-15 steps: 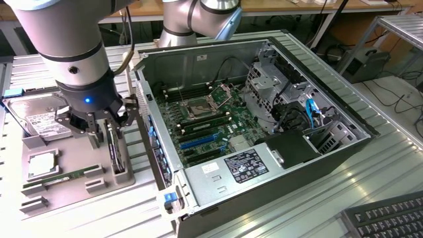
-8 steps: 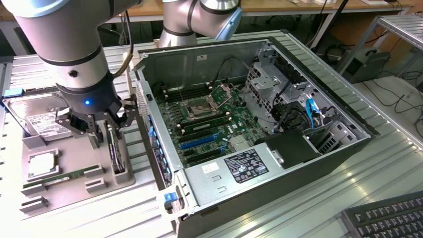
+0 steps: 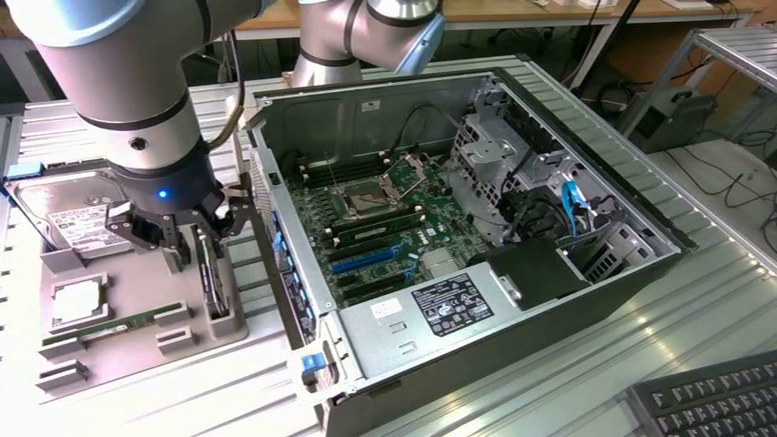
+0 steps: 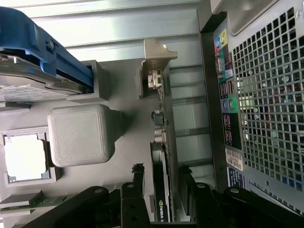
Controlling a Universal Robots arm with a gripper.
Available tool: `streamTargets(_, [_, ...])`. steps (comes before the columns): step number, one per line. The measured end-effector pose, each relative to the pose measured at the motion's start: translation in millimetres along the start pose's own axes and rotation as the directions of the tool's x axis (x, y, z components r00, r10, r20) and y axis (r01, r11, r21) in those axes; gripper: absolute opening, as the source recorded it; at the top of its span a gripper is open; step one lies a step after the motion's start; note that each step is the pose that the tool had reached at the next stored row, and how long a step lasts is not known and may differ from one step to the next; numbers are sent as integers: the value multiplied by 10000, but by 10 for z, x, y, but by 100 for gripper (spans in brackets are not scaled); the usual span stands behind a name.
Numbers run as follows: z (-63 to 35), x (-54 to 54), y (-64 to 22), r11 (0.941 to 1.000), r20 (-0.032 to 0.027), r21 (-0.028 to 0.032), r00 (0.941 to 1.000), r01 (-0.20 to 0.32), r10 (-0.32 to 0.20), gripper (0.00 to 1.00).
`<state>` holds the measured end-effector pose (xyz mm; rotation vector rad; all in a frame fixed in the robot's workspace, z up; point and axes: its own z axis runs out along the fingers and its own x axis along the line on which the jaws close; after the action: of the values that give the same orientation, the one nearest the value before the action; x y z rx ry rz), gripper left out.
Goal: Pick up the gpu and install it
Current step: 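Pick up the gpu and move the gpu toward the slot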
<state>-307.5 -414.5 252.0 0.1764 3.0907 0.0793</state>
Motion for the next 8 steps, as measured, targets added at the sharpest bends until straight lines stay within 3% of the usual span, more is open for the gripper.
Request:
streamTargets(4, [51, 4, -1, 10000, -1, -19, 10000, -68, 68, 42])
streamTargets(6, [70, 5, -2, 9999, -7, -83, 9999, -116, 116, 42])
streamTargets(8, [84, 5, -4, 9997, -17, -187, 9999, -157, 157, 42])
